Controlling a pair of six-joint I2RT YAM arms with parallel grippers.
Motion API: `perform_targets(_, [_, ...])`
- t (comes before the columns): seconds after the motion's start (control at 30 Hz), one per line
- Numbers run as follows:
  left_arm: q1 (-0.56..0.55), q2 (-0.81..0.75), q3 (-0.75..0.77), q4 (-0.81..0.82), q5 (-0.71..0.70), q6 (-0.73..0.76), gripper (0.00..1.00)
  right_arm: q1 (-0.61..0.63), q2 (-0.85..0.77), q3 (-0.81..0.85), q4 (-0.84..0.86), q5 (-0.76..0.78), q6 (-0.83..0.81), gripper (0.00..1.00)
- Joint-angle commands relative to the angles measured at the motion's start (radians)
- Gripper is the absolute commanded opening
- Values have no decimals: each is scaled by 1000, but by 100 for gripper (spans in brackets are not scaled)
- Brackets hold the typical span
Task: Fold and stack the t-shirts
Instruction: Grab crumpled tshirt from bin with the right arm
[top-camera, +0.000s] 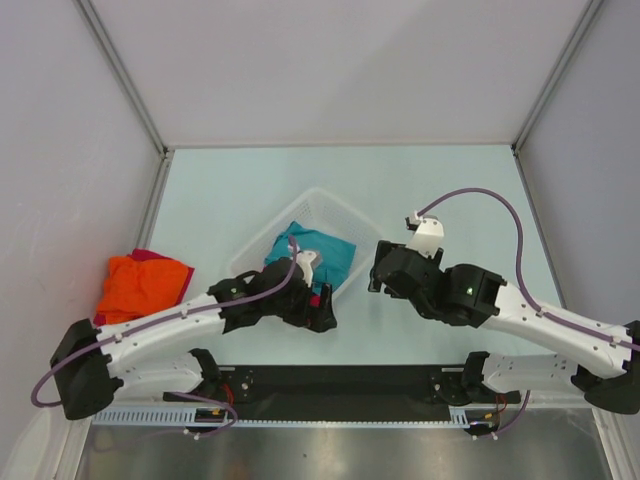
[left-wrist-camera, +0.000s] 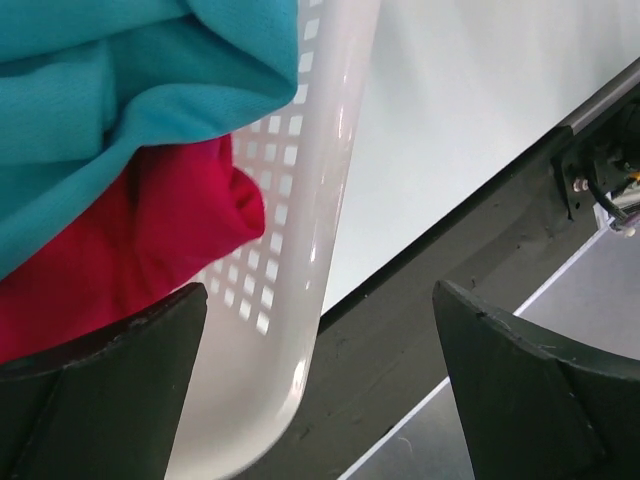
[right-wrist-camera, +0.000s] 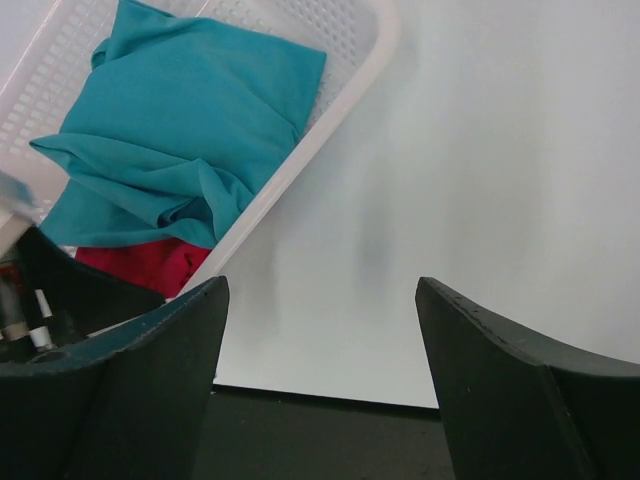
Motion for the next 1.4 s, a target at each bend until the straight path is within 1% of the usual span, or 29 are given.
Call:
perform_targets(0.0, [-6, -156, 85, -85, -98, 48, 99, 5, -21, -27, -4, 25, 39, 81])
perform_targets(0.03, [-4, -182, 123, -107, -141, 61, 99, 6, -23, -38, 0, 20, 42, 81])
perform_targets(0.07, [-6, -228, 140, -116, -160, 71, 99, 6, -21, -44, 2, 17, 45, 81])
perform_targets(0.13, [-6, -262, 201, -147, -193, 98, 100, 6, -17, -51, 11, 6, 51, 81])
perform_targets(0.23, [-6, -328, 260, -200, -256, 82, 100, 12, -6, -57, 14, -2, 55, 81])
perform_targets(0.27, [-6, -369, 268, -216, -333, 66, 99, 12, -3, -58, 14, -3, 54, 81])
perform_targets(0.33, [-6, -411, 284, -275, -429, 12, 100, 12, 3, -66, 31, -14, 43, 82])
perform_targets(0.37, [-4, -437, 291, -306, -538, -13, 100, 12, 8, -70, 44, -20, 16, 82])
perform_targets(0.4, [0, -442, 300, -387, -589, -72, 100, 5, 12, -83, 89, -31, -7, 82])
perform_targets(0.43, [8, -437, 321, -430, -630, -100, 100, -1, 20, -87, 119, -73, -35, 82])
perform_targets(0.47, [37, -414, 332, -472, -679, -134, 100, -11, 38, -92, 202, -106, -116, 82])
perform_targets(0.5, [61, -401, 344, -537, -683, -145, 100, -26, 51, -104, 254, -156, -154, 82])
perform_targets(0.53, [91, -384, 360, -559, -668, -151, 99, -79, 63, -112, 308, -307, -194, 82])
perform_targets(0.57, [156, -367, 361, -569, -643, -149, 99, -109, 95, -121, 421, -398, -223, 82])
perform_targets(0.6, [186, -367, 360, -567, -587, -148, 100, -139, 112, -136, 477, -490, -253, 82])
perform_targets(0.63, [212, -380, 345, -557, -562, -146, 99, -171, 133, -138, 521, -625, -254, 82])
perform_targets(0.67, [241, -393, 332, -543, -544, -142, 99, -176, 168, -136, 582, -656, -253, 81])
perform_targets(0.73, [249, -432, 302, -506, -530, -139, 100, -178, 210, -121, 627, -713, -268, 81])
perform_targets(0.87, [273, -434, 263, -501, -519, -117, 99, -193, 337, -74, 666, -785, -310, 81])
perform_targets(0.9, [276, -425, 259, -504, -511, -114, 100, -193, 382, -63, 663, -791, -317, 81])
perform_targets(1.03, [284, -381, 220, -497, -471, -102, 99, -186, 463, -9, 644, -799, -354, 80])
perform_targets(1.2, [293, -368, 197, -455, -433, -94, 99, -187, 496, 0, 643, -802, -369, 80])
perform_targets(1.37, [296, -359, 197, -451, -415, -86, 100, -199, 531, -1, 658, -810, -380, 80])
